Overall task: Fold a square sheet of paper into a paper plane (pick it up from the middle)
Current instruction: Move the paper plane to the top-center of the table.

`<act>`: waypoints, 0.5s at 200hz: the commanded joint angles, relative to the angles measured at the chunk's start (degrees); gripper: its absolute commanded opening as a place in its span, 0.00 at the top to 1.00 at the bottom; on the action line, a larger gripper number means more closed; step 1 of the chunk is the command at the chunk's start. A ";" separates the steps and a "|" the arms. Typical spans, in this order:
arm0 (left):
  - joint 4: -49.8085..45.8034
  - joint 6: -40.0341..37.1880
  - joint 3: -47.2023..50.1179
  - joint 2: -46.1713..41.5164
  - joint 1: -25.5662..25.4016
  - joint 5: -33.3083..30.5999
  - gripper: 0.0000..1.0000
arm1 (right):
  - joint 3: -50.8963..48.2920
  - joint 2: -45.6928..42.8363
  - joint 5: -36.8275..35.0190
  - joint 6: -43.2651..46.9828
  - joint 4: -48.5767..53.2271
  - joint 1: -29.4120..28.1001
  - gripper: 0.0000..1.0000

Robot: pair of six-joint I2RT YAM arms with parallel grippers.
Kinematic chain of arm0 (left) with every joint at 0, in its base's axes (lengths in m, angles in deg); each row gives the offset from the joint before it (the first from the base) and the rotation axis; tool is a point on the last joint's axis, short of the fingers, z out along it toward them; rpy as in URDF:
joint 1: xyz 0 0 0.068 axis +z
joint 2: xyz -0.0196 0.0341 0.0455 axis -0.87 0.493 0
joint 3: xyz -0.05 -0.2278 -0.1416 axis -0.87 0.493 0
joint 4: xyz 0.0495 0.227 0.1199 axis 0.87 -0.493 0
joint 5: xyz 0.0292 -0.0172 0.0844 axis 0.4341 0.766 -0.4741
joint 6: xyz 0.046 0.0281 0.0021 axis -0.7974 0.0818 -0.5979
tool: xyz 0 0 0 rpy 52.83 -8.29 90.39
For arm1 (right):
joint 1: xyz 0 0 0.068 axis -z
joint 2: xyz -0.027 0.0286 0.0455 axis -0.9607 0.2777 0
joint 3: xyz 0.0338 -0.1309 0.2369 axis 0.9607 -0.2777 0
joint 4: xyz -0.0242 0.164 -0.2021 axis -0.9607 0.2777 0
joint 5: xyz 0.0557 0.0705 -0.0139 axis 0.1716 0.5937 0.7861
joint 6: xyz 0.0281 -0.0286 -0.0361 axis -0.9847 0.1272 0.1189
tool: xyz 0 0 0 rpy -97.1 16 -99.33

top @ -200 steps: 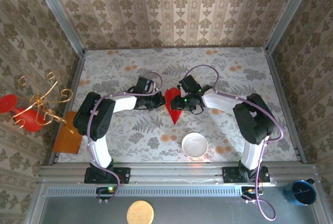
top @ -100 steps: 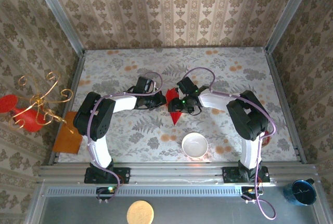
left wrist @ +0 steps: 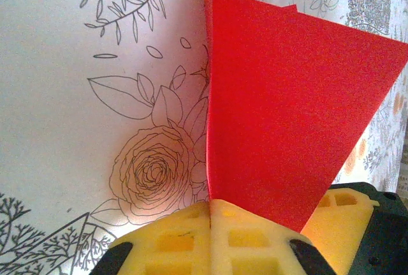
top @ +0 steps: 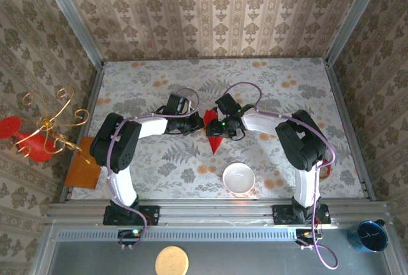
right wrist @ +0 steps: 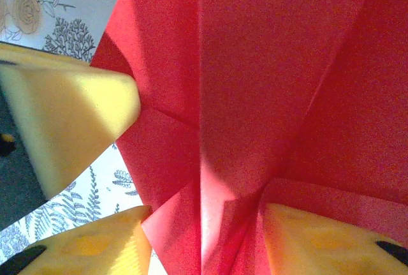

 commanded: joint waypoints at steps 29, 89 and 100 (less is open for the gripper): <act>0.31 0.34 -0.29 -0.64 -0.39 0.70 0.92 | 1.15 -0.40 -4.18 -0.97 3.96 -0.04 0.59; -1.97 -0.66 -0.37 -2.22 -0.13 -1.26 0.83 | 1.30 -0.44 -6.61 -1.88 6.00 -0.08 0.72; -3.11 -1.14 -0.29 -3.14 0.04 -2.26 0.78 | 1.79 -0.48 -8.04 -1.80 7.12 -0.04 0.75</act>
